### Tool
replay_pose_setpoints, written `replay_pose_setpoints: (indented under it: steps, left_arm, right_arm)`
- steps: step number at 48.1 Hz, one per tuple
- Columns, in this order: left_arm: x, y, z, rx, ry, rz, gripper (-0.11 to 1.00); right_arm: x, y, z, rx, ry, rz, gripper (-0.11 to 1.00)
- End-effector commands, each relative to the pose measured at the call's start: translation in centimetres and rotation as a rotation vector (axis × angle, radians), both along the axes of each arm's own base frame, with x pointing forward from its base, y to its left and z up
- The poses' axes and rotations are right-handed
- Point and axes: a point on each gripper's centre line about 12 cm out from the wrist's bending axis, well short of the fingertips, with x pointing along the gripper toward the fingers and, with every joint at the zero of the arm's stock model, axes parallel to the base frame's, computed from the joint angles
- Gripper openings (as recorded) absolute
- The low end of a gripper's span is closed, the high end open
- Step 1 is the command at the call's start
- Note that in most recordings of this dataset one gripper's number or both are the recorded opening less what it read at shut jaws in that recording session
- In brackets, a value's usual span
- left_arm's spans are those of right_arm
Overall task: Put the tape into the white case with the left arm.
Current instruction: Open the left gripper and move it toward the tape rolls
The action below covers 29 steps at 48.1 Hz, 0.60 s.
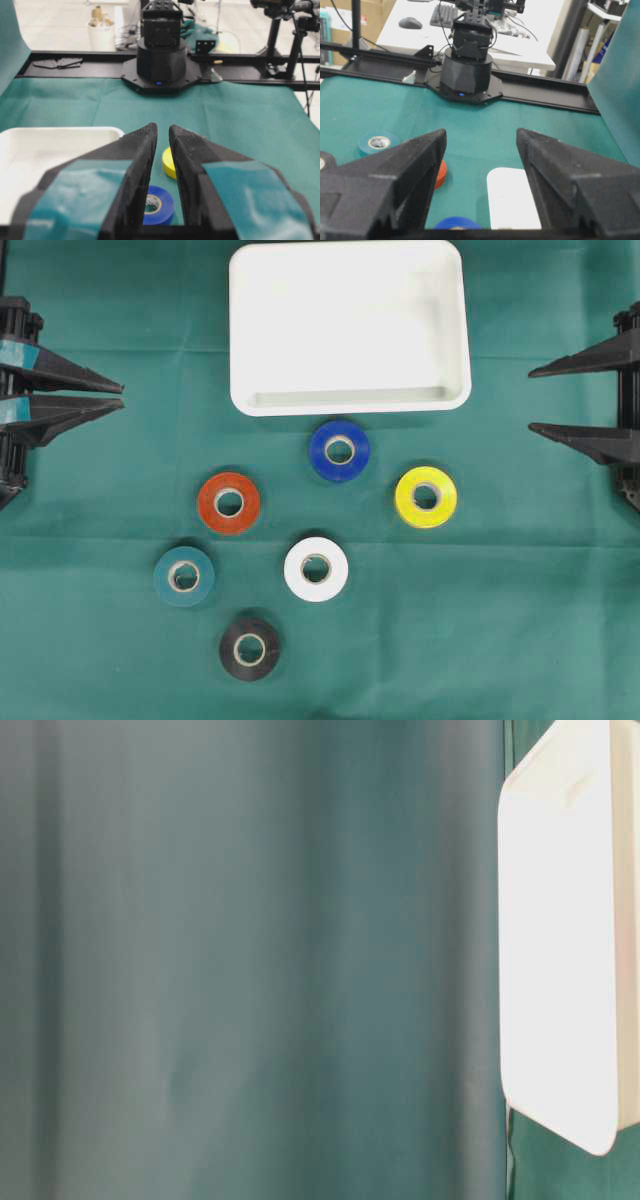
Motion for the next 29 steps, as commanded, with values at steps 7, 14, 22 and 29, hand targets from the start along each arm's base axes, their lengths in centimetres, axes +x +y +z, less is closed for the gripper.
replay_pose_setpoints:
  steps: [7,14,22,29]
  left_arm:
    - [-1.0,0.0,0.1,-0.030,-0.038,-0.001,0.06]
    - [-1.6,0.0,0.4,-0.042,-0.058,-0.002,0.01]
    - [-1.2,0.0,0.0,-0.053,-0.028,-0.003,0.02]
    - [-0.8,0.0,-0.2,-0.053,-0.012,-0.002,0.02]
  right_arm:
    - [-0.6,-0.2,-1.1,-0.022,0.014,-0.009,0.05]
    - [-1.6,-0.2,-1.6,-0.019,-0.001,-0.010,-0.09]
    - [-2.0,-0.2,-1.8,-0.020,-0.007,-0.010,-0.09]
    - [-2.0,-0.2,-2.4,-0.021,0.026,-0.010,-0.09]
